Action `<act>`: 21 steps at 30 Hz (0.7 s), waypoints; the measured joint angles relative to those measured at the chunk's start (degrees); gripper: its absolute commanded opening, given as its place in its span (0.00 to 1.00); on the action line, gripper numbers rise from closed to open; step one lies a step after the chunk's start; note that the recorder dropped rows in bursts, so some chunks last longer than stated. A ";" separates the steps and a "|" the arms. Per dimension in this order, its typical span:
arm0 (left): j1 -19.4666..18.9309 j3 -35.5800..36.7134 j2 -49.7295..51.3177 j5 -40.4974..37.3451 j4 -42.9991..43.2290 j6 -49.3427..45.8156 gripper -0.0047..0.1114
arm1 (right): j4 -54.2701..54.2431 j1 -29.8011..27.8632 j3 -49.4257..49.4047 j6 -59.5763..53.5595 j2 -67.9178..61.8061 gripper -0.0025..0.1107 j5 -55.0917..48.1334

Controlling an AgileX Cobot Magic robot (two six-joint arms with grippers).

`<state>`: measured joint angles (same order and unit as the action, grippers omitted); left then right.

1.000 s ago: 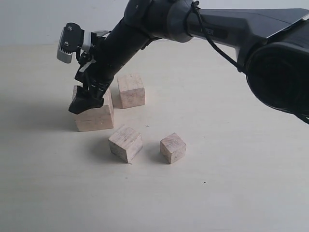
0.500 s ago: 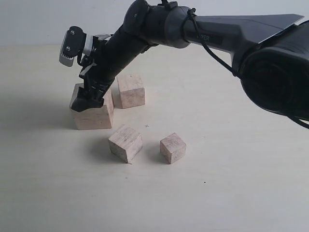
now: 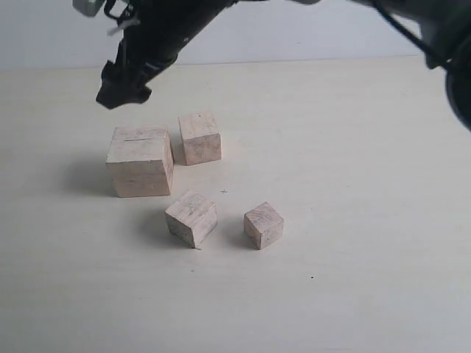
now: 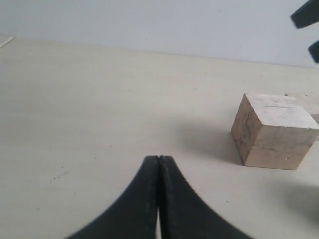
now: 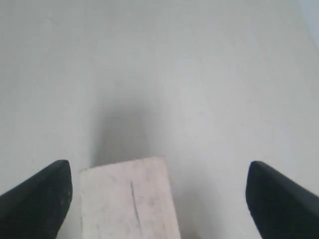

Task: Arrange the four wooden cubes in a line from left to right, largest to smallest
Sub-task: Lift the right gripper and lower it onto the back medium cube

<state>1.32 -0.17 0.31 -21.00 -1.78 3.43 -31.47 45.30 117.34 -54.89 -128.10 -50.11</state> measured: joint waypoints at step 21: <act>0.00 0.00 0.00 0.00 0.00 0.00 0.04 | 37.69 -1.68 0.00 67.69 -2.78 0.74 0.20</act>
<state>1.32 -0.17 0.31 -21.00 -1.78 3.43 6.22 43.62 117.34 12.80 -130.89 -49.92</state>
